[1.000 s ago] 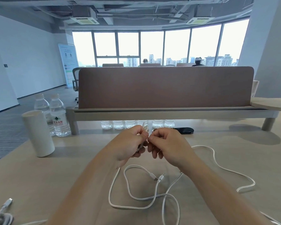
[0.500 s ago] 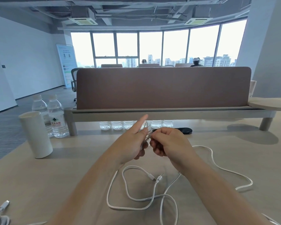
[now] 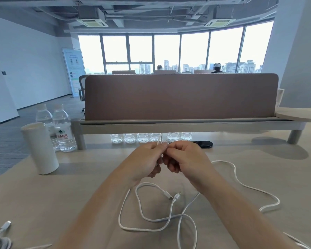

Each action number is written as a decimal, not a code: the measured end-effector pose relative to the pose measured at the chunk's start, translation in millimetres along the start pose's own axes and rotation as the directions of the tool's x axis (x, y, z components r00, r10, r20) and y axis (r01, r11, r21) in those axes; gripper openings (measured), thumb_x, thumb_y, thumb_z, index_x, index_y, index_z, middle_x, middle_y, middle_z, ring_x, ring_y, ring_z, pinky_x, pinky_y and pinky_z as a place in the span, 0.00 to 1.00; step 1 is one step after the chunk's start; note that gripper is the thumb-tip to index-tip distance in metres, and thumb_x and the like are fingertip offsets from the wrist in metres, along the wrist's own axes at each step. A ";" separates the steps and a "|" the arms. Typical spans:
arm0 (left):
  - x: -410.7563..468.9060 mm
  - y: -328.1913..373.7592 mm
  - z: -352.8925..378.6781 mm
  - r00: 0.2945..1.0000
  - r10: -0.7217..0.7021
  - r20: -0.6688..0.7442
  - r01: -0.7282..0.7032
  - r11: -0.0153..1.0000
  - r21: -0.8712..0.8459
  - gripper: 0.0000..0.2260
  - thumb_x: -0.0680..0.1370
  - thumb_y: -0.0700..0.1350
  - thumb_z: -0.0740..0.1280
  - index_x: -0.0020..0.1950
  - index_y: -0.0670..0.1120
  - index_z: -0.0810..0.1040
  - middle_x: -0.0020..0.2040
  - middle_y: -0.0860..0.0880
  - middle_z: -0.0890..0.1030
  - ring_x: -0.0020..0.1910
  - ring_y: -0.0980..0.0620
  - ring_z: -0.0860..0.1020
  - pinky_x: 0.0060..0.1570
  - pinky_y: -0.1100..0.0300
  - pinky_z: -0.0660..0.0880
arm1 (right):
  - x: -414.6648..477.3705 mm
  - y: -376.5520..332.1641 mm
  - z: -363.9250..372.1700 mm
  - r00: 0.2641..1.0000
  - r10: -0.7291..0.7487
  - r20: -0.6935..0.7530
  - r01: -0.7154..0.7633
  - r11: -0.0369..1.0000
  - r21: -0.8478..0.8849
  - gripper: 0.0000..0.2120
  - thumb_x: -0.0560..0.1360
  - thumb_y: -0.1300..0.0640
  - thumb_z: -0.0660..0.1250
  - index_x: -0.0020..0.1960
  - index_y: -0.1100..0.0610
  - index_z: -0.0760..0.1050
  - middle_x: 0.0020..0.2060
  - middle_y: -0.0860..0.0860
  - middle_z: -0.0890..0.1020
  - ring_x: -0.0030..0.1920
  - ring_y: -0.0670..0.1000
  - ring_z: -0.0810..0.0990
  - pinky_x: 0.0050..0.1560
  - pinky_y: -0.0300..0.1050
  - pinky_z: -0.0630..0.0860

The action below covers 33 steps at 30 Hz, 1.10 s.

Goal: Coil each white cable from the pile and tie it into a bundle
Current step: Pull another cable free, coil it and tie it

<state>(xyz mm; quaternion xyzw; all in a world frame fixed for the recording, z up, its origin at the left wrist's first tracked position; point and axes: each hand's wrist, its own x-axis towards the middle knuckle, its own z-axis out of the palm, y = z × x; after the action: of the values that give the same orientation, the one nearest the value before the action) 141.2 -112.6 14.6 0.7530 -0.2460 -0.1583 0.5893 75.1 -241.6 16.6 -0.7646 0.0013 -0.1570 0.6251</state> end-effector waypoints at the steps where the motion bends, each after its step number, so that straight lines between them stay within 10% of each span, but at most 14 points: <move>1: -0.2 0.2 0.1 1.000 0.011 -0.010 -0.011 1.000 0.001 0.15 0.85 0.51 0.58 0.45 0.42 0.73 0.39 0.42 0.72 0.27 0.51 0.67 0.25 0.62 0.62 | 0.2 0.4 0.3 1.000 -0.003 0.007 0.003 1.000 0.006 0.14 0.78 0.65 0.62 0.35 0.60 0.79 0.30 0.55 0.80 0.27 0.50 0.72 0.29 0.41 0.67; 18: 8.9 -9.6 -4.7 0.959 0.238 -0.156 -0.153 0.893 0.423 0.17 0.86 0.51 0.55 0.43 0.43 0.70 0.34 0.49 0.72 0.34 0.48 0.70 0.35 0.54 0.65 | 3.7 2.7 -6.5 0.990 0.104 0.097 -0.103 0.995 -0.017 0.07 0.78 0.64 0.62 0.43 0.62 0.77 0.33 0.57 0.83 0.29 0.52 0.75 0.31 0.43 0.69; 30: 3.2 5.3 1.4 0.985 -0.016 -0.173 -0.012 0.987 -0.159 0.15 0.82 0.43 0.60 0.38 0.40 0.77 0.34 0.42 0.71 0.29 0.48 0.66 0.30 0.60 0.58 | 4.9 6.5 -5.6 0.994 0.105 0.029 -0.106 0.994 0.027 0.07 0.77 0.65 0.65 0.42 0.61 0.79 0.23 0.51 0.71 0.24 0.48 0.63 0.27 0.38 0.62; 33: 4.2 1.0 -1.6 0.988 0.024 -0.152 -0.040 0.994 -0.103 0.11 0.80 0.36 0.56 0.51 0.34 0.78 0.36 0.43 0.69 0.28 0.49 0.65 0.30 0.61 0.60 | 4.2 5.1 -6.8 0.992 0.118 0.049 -0.122 0.990 0.075 0.06 0.77 0.66 0.64 0.44 0.63 0.78 0.23 0.52 0.69 0.24 0.48 0.62 0.26 0.38 0.60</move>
<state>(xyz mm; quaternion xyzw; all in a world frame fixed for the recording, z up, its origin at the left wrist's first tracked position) 145.3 -113.8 16.2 0.7264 -0.2040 -0.1043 0.6479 78.5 -250.1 13.9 -0.7413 0.0273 -0.1021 0.6628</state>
